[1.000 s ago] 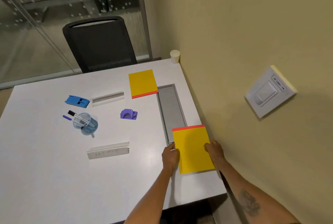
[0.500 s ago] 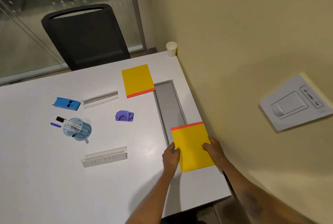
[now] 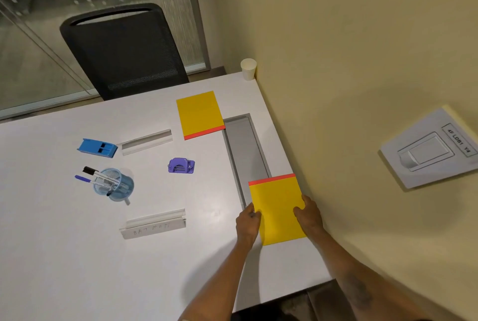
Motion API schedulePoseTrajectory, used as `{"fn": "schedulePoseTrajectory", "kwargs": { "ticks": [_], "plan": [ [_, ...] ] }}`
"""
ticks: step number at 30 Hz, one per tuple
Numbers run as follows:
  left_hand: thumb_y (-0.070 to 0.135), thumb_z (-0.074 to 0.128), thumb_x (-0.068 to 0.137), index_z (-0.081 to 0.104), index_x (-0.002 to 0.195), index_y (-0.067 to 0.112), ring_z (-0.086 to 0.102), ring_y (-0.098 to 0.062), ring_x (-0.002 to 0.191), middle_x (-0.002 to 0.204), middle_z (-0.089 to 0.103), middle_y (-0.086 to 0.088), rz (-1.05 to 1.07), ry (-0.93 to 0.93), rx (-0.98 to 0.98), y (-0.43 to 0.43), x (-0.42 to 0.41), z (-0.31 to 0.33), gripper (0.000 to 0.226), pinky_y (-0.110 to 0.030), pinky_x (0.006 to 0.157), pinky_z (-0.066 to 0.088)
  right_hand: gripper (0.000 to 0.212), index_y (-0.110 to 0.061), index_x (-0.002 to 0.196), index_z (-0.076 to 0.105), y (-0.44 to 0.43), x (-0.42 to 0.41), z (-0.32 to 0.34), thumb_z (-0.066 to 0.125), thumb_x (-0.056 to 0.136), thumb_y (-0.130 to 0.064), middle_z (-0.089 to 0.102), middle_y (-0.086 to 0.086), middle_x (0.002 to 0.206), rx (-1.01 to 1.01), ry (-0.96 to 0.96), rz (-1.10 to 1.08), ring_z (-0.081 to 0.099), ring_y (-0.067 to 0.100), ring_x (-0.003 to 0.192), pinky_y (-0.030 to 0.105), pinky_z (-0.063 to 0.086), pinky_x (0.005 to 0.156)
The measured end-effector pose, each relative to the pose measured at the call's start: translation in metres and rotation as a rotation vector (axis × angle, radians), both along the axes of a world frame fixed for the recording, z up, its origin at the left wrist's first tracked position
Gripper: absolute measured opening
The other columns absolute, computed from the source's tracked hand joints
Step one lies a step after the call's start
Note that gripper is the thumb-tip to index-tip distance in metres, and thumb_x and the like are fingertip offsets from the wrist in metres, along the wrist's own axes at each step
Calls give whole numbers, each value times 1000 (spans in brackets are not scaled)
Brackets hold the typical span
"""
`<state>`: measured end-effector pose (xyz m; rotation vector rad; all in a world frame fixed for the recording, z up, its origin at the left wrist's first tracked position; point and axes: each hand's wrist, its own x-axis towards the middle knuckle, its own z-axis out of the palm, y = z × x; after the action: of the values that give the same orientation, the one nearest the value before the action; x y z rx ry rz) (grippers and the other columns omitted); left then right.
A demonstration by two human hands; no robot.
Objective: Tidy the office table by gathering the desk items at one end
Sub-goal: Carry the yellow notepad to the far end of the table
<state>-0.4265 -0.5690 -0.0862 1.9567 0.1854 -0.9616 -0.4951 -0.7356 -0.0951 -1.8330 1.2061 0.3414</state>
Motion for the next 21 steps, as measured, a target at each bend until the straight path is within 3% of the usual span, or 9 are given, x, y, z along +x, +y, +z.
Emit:
{"fn": "schedulePoseTrajectory", "kwargs": {
  "ticks": [2,4,11,13,15,17,19,21],
  "plan": [
    [15,48,102,51,142,8,60,-32,124,140,59,-11,-37,10,0,1,2,1,41,-38,111,45,63,-8,154,27,2,0,-1,51,97,-11,37,14,156,-15,15,19,41,35,140,43,39,112],
    [15,48,102,52,140,8,63,-34,118,134,63,-14,-94,16,-5,2,2,5,39,-46,107,49,63,-8,155,26,4,1,0,51,97,-11,35,14,157,-28,30,35,40,34,141,43,39,112],
    [11,51,99,57,131,7,62,-33,118,129,64,-14,-203,-2,0,11,6,14,33,-43,104,50,63,-10,155,25,15,10,8,52,97,-13,29,10,160,-124,51,122,34,31,146,42,34,115],
    [10,52,98,63,118,9,62,-30,116,125,65,-12,-179,-3,-3,16,8,19,23,-39,99,49,63,-10,155,26,19,15,11,52,98,-13,29,10,160,-142,47,134,34,31,146,43,34,115],
    [13,53,99,63,97,25,61,-24,110,119,64,-11,-163,-32,8,21,14,26,16,-32,95,47,62,-11,155,27,22,24,16,51,98,-14,29,10,160,-151,35,143,33,31,146,43,33,116],
    [14,53,99,67,109,17,62,-24,115,127,65,-13,-146,-66,17,29,22,29,17,-33,100,47,62,-10,154,27,28,34,19,52,98,-12,30,10,160,-149,9,150,33,31,147,43,32,117],
    [14,53,99,60,133,7,58,-27,126,137,61,-13,-115,-98,28,38,31,33,35,-37,108,45,62,-10,154,29,36,45,23,52,97,-11,31,10,160,-133,-18,158,35,31,145,42,35,116],
    [15,53,99,52,141,6,55,-27,131,144,55,-12,-73,-111,45,48,41,39,43,-37,113,41,61,-11,154,29,45,58,27,51,97,-11,31,10,160,-116,-36,174,37,32,144,42,36,115]
  ]
}}
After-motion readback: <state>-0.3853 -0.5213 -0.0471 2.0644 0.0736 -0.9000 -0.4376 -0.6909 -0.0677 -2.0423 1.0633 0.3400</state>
